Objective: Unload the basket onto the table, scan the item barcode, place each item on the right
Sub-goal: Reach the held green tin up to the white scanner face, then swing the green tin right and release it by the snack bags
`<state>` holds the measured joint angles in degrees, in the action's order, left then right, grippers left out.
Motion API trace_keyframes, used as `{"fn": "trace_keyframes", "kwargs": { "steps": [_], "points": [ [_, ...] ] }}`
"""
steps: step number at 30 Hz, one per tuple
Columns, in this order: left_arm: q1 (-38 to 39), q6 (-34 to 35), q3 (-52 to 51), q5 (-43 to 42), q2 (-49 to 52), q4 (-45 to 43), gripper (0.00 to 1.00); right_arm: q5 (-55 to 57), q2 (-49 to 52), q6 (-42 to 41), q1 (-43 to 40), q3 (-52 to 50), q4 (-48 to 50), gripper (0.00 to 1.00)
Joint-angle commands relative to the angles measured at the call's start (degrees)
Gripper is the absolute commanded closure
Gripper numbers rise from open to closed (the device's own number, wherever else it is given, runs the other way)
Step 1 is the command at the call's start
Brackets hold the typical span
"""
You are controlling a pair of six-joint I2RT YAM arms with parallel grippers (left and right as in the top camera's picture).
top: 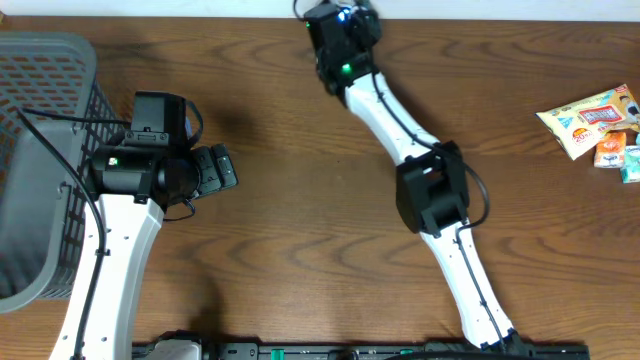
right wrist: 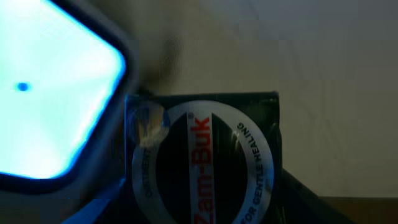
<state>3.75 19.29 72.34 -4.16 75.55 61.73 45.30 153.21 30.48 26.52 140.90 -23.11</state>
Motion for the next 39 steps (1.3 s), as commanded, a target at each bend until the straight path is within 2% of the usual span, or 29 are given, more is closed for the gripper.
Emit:
{"fn": "trace_keyframes", "kwargs": {
  "steps": [1, 6, 11, 17, 21, 27, 33, 39],
  "points": [
    [-0.3, -0.1, 0.0, 0.2, 0.0, 0.3, 0.02, 0.4, -10.8, -8.9, -5.7, 0.6, -3.2, 0.77],
    [-0.3, -0.1, 0.0, 0.2, 0.0, 0.3, 0.02, 0.4, -15.2, -14.8, -12.8, 0.6, -12.9, 0.77],
    [-0.3, -0.1, 0.0, 0.2, 0.0, 0.3, 0.02, 0.3, -16.0, -24.1, -21.0, 0.6, -25.2, 0.78],
    [-0.3, -0.1, 0.0, 0.2, 0.0, 0.3, 0.02, -10.6, -15.8, -33.6, -33.8, 0.6, -38.1, 0.78],
    [-0.3, -0.1, 0.0, 0.2, 0.0, 0.3, 0.02, -19.4, -15.6, -34.3, -40.6, 0.6, -41.9, 0.79],
    [-0.3, -0.1, 0.0, 0.2, 0.0, 0.3, 0.02, -21.7, -15.2, -34.3, -47.6, 0.6, -45.7, 0.79],
    [-0.3, -0.1, 0.0, 0.2, 0.0, 0.3, 0.02, -23.1, -15.2, -36.9, -52.2, -2.8, -45.2, 0.76],
    [-0.3, -0.1, 0.0, 0.2, 0.0, 0.3, 0.02, -28.1, -15.2, -36.9, -53.7, -9.9, -41.8, 0.67]
  ]
}}
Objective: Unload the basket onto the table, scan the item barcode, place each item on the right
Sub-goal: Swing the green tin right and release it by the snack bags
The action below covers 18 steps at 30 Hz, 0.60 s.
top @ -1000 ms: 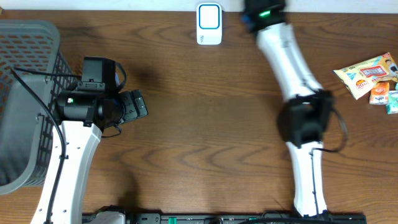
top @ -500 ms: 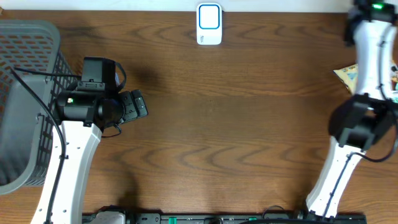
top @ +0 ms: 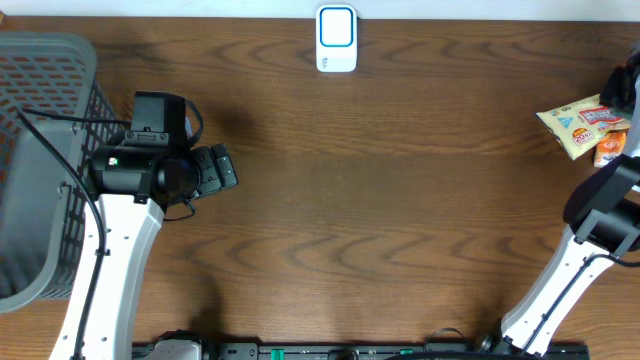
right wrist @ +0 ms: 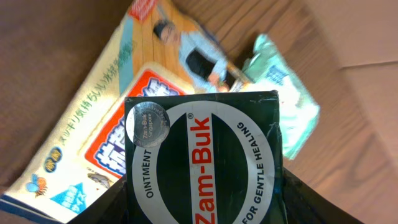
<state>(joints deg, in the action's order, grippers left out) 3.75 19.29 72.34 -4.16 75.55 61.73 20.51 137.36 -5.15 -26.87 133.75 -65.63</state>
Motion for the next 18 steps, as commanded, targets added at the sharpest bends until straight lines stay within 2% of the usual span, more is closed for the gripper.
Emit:
{"fn": "trace_keyframes", "kwargs": {
  "steps": [1, 7, 8, 18],
  "points": [
    [-0.3, -0.1, 0.0, 0.2, 0.0, 0.3, 0.02, -3.8, 0.7, -1.2, -0.4, -3.8, 1.4, 0.64],
    [-0.3, -0.1, 0.0, 0.2, 0.0, 0.3, 0.02, -4.4, 0.6, -1.2, -0.2, -6.6, 3.7, 0.29],
    [-0.3, -0.1, 0.0, 0.2, 0.0, 0.3, 0.02, -4.4, 0.4, -1.3, 0.0, -6.5, 3.7, 0.01],
    [-0.3, -0.1, 0.0, 0.2, 0.0, 0.3, 0.03, -4.6, -7.2, -3.0, 1.0, -6.1, 3.0, 0.01]
  ]
}}
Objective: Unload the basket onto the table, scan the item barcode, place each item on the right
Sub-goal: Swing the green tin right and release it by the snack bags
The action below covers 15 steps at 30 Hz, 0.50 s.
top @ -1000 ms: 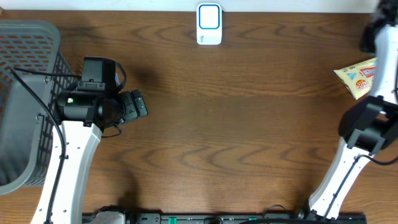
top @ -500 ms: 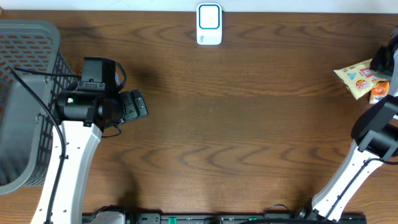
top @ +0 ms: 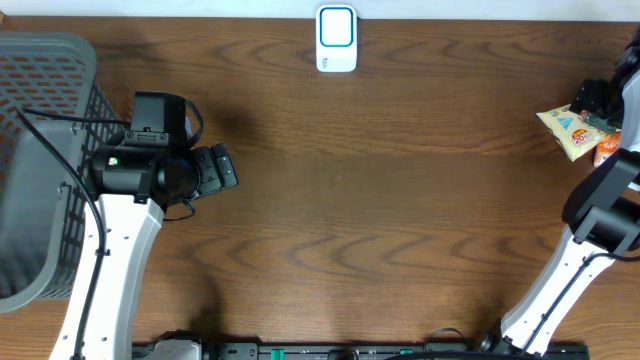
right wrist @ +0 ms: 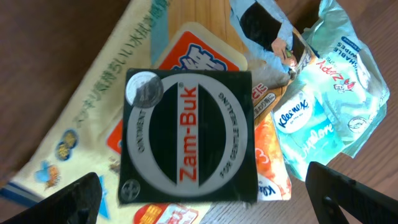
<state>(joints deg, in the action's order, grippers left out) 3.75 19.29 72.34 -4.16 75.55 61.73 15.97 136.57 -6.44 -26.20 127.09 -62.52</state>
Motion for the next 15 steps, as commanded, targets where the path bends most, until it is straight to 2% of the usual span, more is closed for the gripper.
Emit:
{"fn": "trace_keyframes", "kwargs": {
  "steps": [1, 12, 15],
  "points": [
    [-0.3, -0.1, 0.0, 0.2, 0.0, 0.3, 0.02, -0.2, -8.2, -1.7, 0.4, 0.5, -0.1, 0.01],
    [-0.3, -0.1, 0.0, 0.2, 0.0, 0.3, 0.02, -27.1, -24.7, -1.6, 0.6, 0.5, -4.3, 0.01],
    [-0.3, -0.1, 0.0, 0.2, 0.0, 0.3, 0.02, -32.1, -26.9, -0.2, 1.5, 0.5, -7.1, 0.05]
  ]
}}
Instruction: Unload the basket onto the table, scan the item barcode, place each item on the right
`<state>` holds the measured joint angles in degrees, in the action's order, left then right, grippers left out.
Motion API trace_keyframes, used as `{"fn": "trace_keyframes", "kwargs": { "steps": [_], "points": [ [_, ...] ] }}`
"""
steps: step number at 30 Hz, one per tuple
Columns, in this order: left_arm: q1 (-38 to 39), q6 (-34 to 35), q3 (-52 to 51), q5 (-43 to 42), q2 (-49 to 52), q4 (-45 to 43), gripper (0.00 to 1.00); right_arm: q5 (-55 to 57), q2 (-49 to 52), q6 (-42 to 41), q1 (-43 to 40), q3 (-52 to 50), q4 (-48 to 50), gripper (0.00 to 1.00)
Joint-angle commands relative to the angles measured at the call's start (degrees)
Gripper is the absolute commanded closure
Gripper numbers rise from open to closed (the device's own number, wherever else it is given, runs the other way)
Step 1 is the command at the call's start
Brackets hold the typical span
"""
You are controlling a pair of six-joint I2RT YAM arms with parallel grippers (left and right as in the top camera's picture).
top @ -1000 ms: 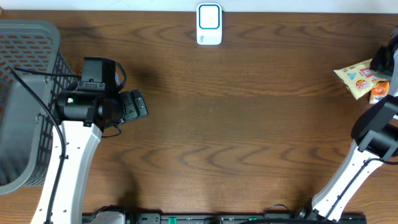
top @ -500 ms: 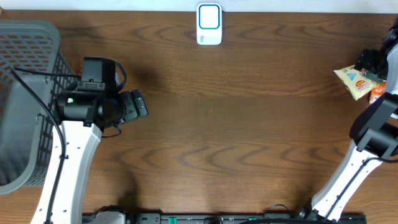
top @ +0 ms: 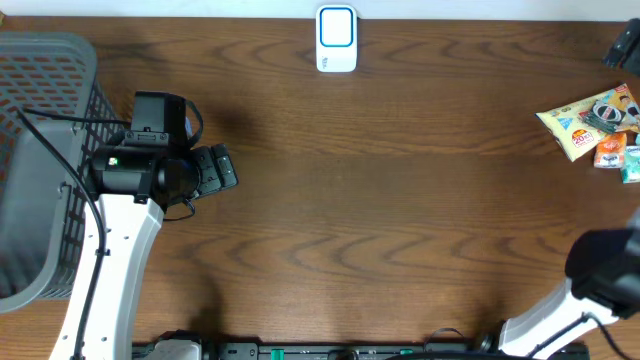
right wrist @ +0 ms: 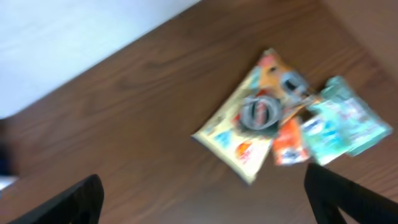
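The dark green Zam-Buk ointment box (right wrist: pixel 260 113) lies face up on a yellow snack packet (right wrist: pixel 233 140) in the pile at the table's right edge; from overhead the box (top: pixel 605 112) is a small dark patch. My right gripper (right wrist: pixel 205 211) hangs high above and back from the pile. It is open, its fingertips (right wrist: pixel 81 199) wide apart with nothing between them. The white and blue scanner (top: pixel 337 38) stands at the far middle edge. My left gripper (top: pixel 218 168) rests at the left, far from both; its jaws are unclear from above.
An orange sachet (right wrist: pixel 287 142) and teal tissue packs (right wrist: pixel 339 127) lie beside the box in the pile. A grey mesh basket (top: pixel 40 150) stands at the far left, next to my left arm (top: pixel 120 230).
My open right gripper was close above the Zam-Buk box on the pile; now it is far higher and drawn back, the whole pile small in its view. The box has stayed put.
My right gripper held the Zam-Buk box up at the lit scanner. Then it held the box over the pile at the right. Then it stood open with the box lying on the packets. Now it is well clear of the pile. My left arm never moved.
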<state>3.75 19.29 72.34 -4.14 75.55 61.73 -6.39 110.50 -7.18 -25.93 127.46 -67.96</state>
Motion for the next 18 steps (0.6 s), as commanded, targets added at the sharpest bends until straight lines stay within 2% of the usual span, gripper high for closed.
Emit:
{"fn": "trace_keyframes", "kwargs": {
  "steps": [1, 4, 7, 8, 9, 15, 18],
  "points": [
    [-0.3, -0.1, 0.0, 0.2, 0.0, 0.3, 0.02, -11.3, -1.3, 1.6, 1.6, 0.2, -2.5, 0.08],
    [-0.3, -0.1, 0.0, 0.2, 0.0, 0.3, 0.02, -14.4, -2.3, 3.7, 3.4, 0.2, -5.1, 0.16],
    [-0.3, -0.1, 0.0, 0.1, 0.0, 0.3, 0.02, -14.8, -2.6, 3.6, 6.3, 0.2, -7.9, 0.17],
    [-0.3, -0.1, 0.0, 0.2, 0.0, 0.3, 0.02, -14.8, -2.7, 3.6, 7.2, 0.2, -8.7, 0.16],
    [-0.3, -0.1, 0.0, 0.2, 0.0, 0.3, 0.02, -14.8, -2.7, 3.7, 8.1, 0.2, -9.6, 0.01],
    [-0.3, -0.1, 0.0, 0.2, 0.0, 0.3, 0.02, -14.7, -3.8, 12.1, 14.6, 0.1, -16.5, 0.01],
    [-0.3, -0.1, 0.0, 0.2, 0.0, 0.3, 0.02, -14.7, -5.3, 13.3, 17.3, 0.1, -18.7, 0.01]
  ]
}}
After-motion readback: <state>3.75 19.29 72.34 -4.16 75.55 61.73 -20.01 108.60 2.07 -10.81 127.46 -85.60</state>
